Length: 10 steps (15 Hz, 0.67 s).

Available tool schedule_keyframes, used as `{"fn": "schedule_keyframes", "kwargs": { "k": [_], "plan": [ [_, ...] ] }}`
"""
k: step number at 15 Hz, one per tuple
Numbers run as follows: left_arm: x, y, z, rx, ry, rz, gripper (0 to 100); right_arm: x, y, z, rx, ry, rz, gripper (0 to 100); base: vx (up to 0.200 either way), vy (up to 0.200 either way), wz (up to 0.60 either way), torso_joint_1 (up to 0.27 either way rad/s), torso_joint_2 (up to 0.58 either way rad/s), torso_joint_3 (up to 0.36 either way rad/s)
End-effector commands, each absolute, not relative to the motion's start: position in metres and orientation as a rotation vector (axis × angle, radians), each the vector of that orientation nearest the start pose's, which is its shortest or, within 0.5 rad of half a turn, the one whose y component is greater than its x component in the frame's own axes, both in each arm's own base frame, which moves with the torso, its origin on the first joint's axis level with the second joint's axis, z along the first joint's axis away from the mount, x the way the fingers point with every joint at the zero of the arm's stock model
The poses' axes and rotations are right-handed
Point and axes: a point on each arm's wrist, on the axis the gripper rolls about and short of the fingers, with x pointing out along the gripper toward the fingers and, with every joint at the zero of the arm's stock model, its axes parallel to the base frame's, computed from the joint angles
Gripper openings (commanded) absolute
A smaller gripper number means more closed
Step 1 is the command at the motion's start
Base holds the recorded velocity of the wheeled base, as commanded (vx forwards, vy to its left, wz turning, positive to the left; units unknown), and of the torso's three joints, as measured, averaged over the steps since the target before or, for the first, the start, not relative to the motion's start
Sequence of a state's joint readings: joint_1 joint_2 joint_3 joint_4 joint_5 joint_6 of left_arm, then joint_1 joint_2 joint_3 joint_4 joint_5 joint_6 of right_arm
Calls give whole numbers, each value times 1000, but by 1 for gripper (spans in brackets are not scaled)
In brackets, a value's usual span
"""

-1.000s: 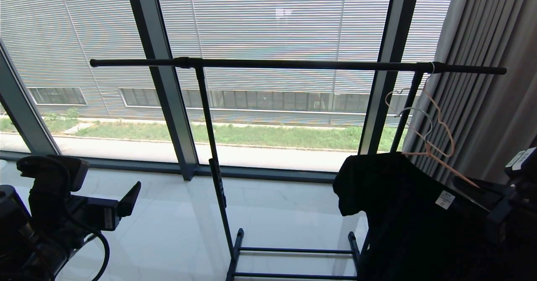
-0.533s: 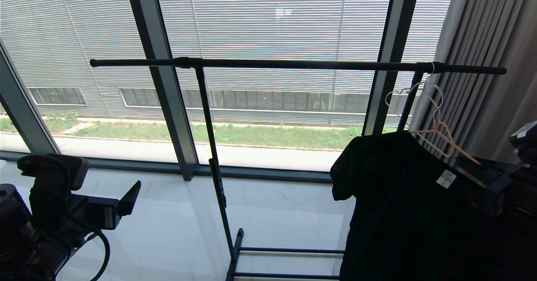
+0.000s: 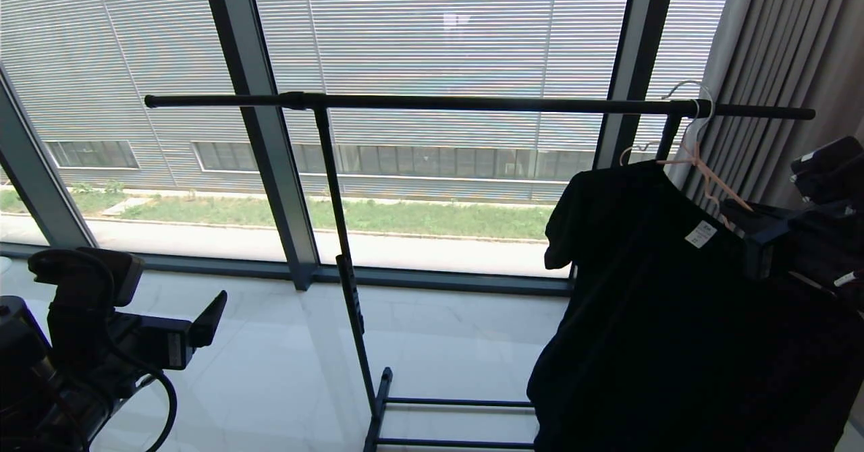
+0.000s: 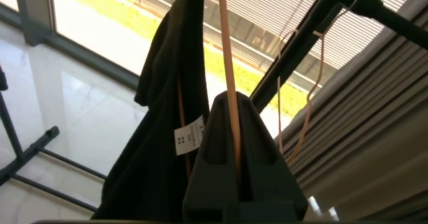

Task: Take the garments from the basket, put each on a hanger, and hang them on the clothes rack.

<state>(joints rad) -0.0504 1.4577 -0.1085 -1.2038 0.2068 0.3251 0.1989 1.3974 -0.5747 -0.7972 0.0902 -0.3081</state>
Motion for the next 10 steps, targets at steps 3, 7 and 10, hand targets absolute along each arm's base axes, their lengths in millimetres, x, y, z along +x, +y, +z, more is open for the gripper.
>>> {"fn": "schedule_keyframes", "kwargs": {
  "k": [3, 7, 10],
  "plan": [
    [179, -5, 130, 343, 166, 126, 100, 234, 48, 222, -257, -22, 252, 0, 133, 0, 0, 0, 3, -2],
    [179, -6, 130, 343, 166, 123, 100, 239, 49, 225, -251, -27, 237, 0, 200, 0, 0, 1, 2, 5],
    [179, -6, 129, 343, 167, 121, 100, 240, 47, 223, -250, -21, 225, 0, 200, 0, 0, 2, 5, -1]
  ]
}}
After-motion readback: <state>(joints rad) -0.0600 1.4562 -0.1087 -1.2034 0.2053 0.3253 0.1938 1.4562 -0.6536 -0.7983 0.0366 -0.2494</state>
